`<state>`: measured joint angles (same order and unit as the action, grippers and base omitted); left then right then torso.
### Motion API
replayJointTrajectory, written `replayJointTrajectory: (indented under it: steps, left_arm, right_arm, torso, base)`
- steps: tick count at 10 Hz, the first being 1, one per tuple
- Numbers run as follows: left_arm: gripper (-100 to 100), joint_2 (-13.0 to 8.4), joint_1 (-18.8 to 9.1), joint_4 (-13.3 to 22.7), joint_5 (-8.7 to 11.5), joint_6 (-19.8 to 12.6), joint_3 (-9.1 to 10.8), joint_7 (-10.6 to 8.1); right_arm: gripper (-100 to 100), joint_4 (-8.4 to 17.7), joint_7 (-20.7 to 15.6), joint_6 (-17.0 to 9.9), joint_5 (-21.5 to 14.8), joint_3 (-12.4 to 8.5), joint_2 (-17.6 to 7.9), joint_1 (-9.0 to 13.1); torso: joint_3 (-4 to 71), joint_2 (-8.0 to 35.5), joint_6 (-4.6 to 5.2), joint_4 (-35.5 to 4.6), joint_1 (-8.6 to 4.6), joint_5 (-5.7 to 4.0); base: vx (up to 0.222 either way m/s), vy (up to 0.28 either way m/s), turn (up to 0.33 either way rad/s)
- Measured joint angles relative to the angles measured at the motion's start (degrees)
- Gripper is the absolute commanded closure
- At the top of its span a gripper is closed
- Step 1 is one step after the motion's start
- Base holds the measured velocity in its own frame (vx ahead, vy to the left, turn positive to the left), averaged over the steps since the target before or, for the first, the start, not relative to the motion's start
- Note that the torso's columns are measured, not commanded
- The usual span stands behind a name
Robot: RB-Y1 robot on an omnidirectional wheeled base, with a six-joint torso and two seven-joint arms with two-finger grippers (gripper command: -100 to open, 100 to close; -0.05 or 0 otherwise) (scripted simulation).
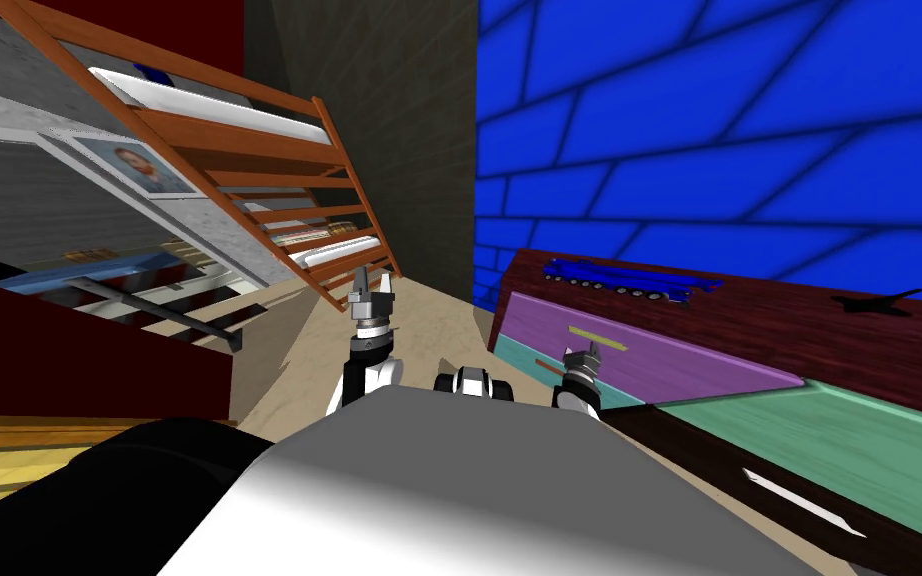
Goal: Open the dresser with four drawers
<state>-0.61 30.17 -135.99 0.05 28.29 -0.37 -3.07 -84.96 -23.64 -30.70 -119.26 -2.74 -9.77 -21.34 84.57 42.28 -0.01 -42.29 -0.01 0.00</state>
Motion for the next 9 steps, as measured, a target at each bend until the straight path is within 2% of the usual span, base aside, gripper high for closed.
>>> replayJointTrajectory:
  steps: [4, 9]
  left_arm:
    - [0, 0.0, 0.0, 0.0, 0.0, 0.0, 0.0, 0.0]
    - [0, 0.0, 0.0, 0.0, 0.0, 0.0, 0.0, 0.0]
  right_arm:
    - [-100, 3.5, -1.5, -3.6, -6.5, 0.5, -0.5, 0.8]
    - [-100, 6.5, -3.0, -7.0, -12.9, 0.8, -1.6, 1.6]
  torso:
    - [0.0, 0.0, 0.0, 0.0, 0.01, 0.0]
    - [0.0, 0.0, 0.02, 0.0, 0.01, 0.0]
  base:
    - [0.002, -0.013, 0.088]
    - [0.004, -0.01, 0.078]
